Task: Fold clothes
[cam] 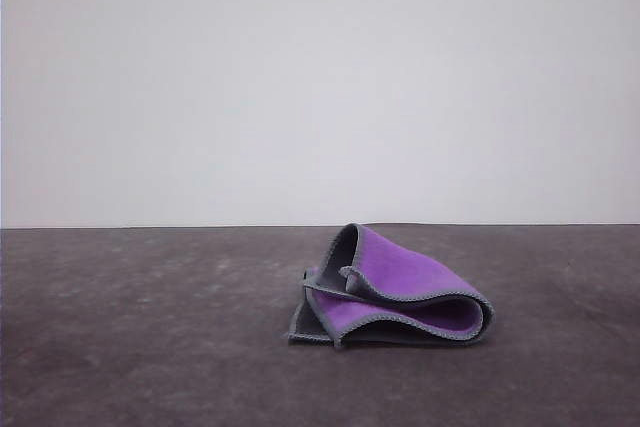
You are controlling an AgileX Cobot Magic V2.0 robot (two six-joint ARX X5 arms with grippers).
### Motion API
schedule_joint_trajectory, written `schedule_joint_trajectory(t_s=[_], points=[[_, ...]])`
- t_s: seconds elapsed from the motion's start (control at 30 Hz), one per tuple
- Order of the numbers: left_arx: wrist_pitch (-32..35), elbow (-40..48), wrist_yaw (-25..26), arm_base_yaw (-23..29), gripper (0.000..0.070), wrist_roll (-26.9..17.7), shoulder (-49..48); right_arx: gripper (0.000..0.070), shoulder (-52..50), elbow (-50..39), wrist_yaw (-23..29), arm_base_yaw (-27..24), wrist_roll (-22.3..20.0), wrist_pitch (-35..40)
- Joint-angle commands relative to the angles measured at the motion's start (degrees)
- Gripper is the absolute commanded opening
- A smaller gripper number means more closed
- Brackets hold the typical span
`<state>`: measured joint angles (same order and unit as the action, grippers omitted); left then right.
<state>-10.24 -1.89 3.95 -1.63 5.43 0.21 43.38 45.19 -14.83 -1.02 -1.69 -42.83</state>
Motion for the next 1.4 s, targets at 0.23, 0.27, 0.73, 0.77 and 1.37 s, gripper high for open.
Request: schedule_joint_trajectory(t_s=[0.23, 0.27, 0.73, 0.77, 1.37], points=[[-0.42, 1.09, -0.03, 0.07, 0.0011, 0.22, -0.02, 0.0007, 0.28, 0.76, -0.09, 0.07, 0.35, 0.57], [-0.42, 1.09, -0.04, 0.07, 0.0011, 0.22, -0.02, 0.0007, 0.28, 0.76, -0.09, 0.07, 0.35, 0.58], [-0.42, 1.09, -0.04, 0.07, 0.0011, 0.22, -0.02, 0.0007, -2.20, 0.66, 0.75, 0.94, -2.51, 1.69], [-0.42, 1.09, -0.04, 0.07, 0.0011, 0.22, -0.02, 0.0007, -3.36, 0.48, 0.88, 0.94, -3.39, 2.28], [-0.42, 1.09, -0.02, 0.07, 0.0011, 0.24, -0.02, 0.0007, -34.33, -28.81, 2.93, 0.76, -3.18, 22.64]])
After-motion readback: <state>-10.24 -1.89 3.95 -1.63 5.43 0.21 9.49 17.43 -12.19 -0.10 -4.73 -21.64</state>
